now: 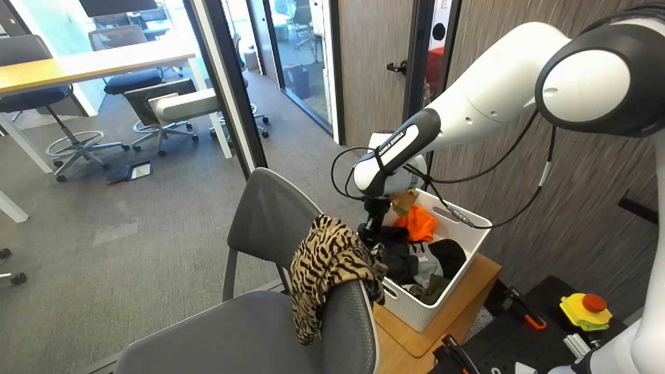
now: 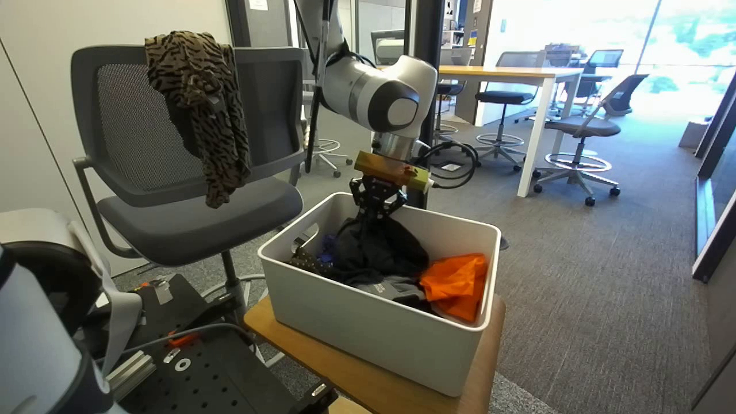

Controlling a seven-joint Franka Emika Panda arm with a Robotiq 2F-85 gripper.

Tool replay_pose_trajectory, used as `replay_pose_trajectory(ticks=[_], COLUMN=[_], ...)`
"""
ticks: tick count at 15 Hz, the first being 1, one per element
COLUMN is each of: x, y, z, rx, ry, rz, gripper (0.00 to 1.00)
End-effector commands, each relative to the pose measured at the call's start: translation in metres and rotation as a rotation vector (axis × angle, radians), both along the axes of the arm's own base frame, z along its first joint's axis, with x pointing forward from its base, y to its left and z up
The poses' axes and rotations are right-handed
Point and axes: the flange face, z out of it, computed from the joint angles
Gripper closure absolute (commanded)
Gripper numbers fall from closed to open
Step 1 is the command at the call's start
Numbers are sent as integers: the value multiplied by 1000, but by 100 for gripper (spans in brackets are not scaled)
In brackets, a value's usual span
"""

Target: Pick up the black shirt in the basket and put it on to the chair.

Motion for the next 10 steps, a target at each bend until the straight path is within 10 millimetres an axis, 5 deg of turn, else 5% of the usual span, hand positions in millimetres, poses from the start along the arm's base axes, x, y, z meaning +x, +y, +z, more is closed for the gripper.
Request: replay_pose_trajectory(ticks=[1, 7, 10], x=[10, 10, 0], y=[0, -6, -15], z=[2, 8, 41], rx=[13, 41, 68], ry=[9, 54, 56], rz=[5, -20, -83], gripper=[95, 89, 90])
